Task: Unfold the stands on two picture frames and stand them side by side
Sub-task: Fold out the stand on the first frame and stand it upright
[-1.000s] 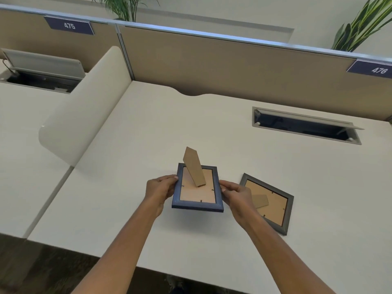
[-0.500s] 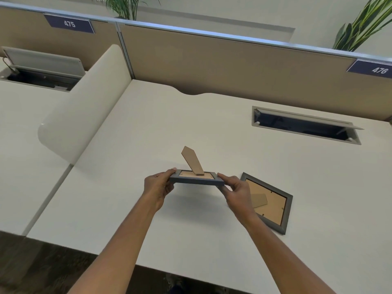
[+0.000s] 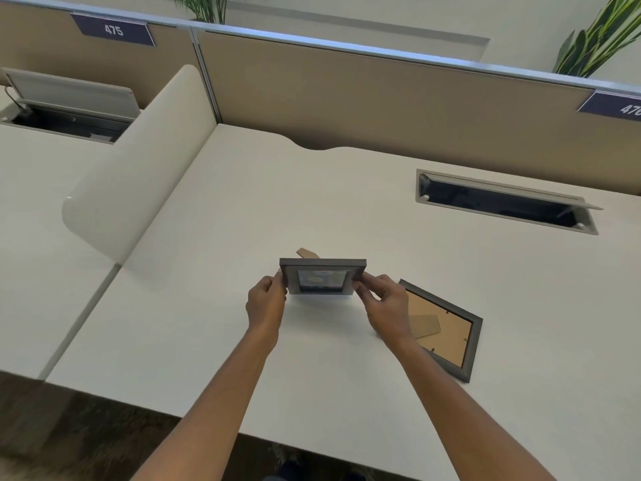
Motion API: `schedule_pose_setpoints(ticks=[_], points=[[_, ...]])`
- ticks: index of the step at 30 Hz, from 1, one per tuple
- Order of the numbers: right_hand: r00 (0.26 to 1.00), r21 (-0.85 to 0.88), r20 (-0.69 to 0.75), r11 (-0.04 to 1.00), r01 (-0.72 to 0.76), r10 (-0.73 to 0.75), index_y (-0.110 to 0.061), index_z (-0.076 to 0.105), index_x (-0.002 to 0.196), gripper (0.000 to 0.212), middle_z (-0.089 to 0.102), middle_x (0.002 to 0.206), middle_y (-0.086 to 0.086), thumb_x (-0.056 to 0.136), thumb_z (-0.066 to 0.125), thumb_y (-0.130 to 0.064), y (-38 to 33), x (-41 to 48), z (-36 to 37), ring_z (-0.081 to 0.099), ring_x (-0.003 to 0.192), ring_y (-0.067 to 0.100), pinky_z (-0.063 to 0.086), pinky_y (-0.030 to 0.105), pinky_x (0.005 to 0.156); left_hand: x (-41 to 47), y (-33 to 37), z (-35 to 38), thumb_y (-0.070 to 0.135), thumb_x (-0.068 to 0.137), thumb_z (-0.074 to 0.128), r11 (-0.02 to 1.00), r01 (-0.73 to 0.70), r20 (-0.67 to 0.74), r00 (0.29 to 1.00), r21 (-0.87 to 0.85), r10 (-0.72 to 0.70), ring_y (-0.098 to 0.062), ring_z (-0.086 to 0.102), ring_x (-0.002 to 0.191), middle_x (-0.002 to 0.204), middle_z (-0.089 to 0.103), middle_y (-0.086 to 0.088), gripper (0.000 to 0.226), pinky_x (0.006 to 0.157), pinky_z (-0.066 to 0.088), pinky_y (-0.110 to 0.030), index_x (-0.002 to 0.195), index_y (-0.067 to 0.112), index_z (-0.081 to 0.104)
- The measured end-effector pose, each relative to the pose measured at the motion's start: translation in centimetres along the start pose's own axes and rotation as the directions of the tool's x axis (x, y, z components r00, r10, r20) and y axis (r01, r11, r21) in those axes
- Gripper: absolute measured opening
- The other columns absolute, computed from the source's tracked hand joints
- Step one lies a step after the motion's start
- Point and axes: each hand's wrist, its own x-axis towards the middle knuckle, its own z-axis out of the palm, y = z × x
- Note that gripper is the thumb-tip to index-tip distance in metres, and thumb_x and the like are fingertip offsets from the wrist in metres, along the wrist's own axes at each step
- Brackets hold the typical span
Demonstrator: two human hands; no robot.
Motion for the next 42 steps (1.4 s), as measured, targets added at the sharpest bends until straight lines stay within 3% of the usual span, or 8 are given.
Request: schedule_pose_setpoints(ticks=[8, 11, 14, 20, 25, 30, 38, 42], points=[[0.999, -0.006, -0.002, 0.999, -0.037, 0.037, -0.01, 0.076, 0.12, 0.03, 0.066, 0.085, -0.002, 0.093, 0.073, -0.022, 0.2, 0.9, 0.9, 0.063, 0.084, 0.005, 0.044, 0.016, 0.078, 0.2, -0.2, 0.4, 0.07, 0.084, 0.058, 0.998, -0.025, -0.054, 0.998, 0.052, 0.027, -0.021, 0.057, 0.076, 0.076, 0.064, -0.006, 0.063, 0.071, 0.046, -0.038, 0.074, 0.008, 0.054], [0.999, -0.001, 0.004, 0.999, -0.045, 0.045, -0.009, 0.075, 0.121, 0.032, 0.067, 0.088, -0.001, 0.093, 0.073, -0.024, 0.4, 1.2, 1.2, 0.065, 0.089, 0.011, 0.045, 0.018, 0.081, 0.2, 0.0, 0.4, 0.072, 0.084, 0.058, 0.998, -0.026, -0.05, 0.998, 0.048, 0.029, -0.022, 0.062, 0.082, 0.095, 0.072, -0.019, 0.074, 0.088, 0.056, -0.05, 0.087, -0.002, 0.059], [0.999, -0.017, 0.013, 0.999, -0.05, 0.05, -0.01, 0.075, 0.122, 0.032, 0.066, 0.087, -0.003, 0.094, 0.071, -0.025, 0.7, 1.3, 1.3, 0.063, 0.087, 0.006, 0.044, 0.015, 0.079, 0.2, -0.1, 0.4, 0.075, 0.082, 0.058, 0.998, -0.04, -0.047, 0.998, 0.045, 0.042, -0.031, 0.069, 0.093, 0.1, 0.074, -0.017, 0.079, 0.094, 0.055, -0.052, 0.09, -0.003, 0.06], [0.998, -0.023, 0.03, 0.998, -0.053, 0.054, -0.011, 0.073, 0.124, 0.032, 0.067, 0.094, 0.009, 0.096, 0.069, -0.024, 1.2, 1.0, 1.4, 0.062, 0.087, 0.007, 0.046, 0.02, 0.08, -0.6, -0.3, 0.2, 0.089, 0.073, 0.052, 0.989, -0.086, -0.062, 0.994, 0.119, 0.094, -0.021, 0.064, 0.084, 0.083, 0.071, -0.001, 0.07, 0.068, 0.046, -0.033, 0.071, 0.02, 0.058], [0.997, -0.048, 0.044, 0.997, -0.054, 0.056, -0.013, 0.074, 0.123, 0.029, 0.065, 0.094, -0.002, 0.097, 0.067, -0.025, 1.6, 0.9, 1.5, 0.063, 0.092, 0.011, 0.043, 0.017, 0.08, -1.1, -0.3, 0.2, 0.086, 0.076, 0.053, 0.984, -0.115, -0.049, 0.991, 0.136, 0.123, -0.012, 0.068, 0.1, 0.097, 0.075, 0.011, 0.059, 0.077, 0.049, -0.028, 0.094, 0.035, 0.074], [0.997, -0.139, 0.062, 0.99, -0.034, 0.043, -0.013, 0.076, 0.12, 0.028, 0.067, 0.097, 0.0, 0.1, 0.062, -0.028, 1.9, 1.0, 1.6, 0.063, 0.092, 0.008, 0.039, 0.0, 0.072, -1.4, 0.0, 0.3, 0.087, 0.078, 0.049, 0.977, -0.099, -0.052, 0.992, 0.187, 0.111, -0.011, 0.065, 0.09, 0.08, 0.074, 0.011, 0.054, 0.069, 0.046, -0.028, 0.074, 0.039, 0.073], [0.991, -0.132, 0.121, 0.99, -0.046, 0.062, -0.009, 0.071, 0.127, 0.03, 0.069, 0.111, 0.003, 0.101, 0.059, -0.02, 2.5, 0.6, 0.4, 0.07, 0.105, 0.02, 0.054, 0.03, 0.096, -1.7, -0.6, 0.8, 0.068, 0.096, 0.042, 0.989, -0.086, -0.156, 0.982, 0.121, 0.104, -0.025, 0.065, 0.108, 0.099, 0.067, 0.012, 0.042, 0.093, 0.049, -0.038, 0.098, 0.032, 0.065], [0.994, -0.112, 0.065, 0.99, -0.083, 0.09, -0.008, 0.073, 0.121, 0.026, 0.074, 0.11, 0.005, 0.098, 0.062, -0.013, 3.3, 0.8, -1.7, 0.072, 0.104, 0.022, 0.055, 0.031, 0.096, -2.6, -1.8, 1.6, 0.058, 0.102, 0.038, 1.0, -0.003, -0.27, 0.963, -0.021, -0.003, -0.025, 0.064, 0.107, 0.115, 0.068, -0.005, 0.048, 0.098, 0.051, -0.042, 0.113, 0.018, 0.063]])
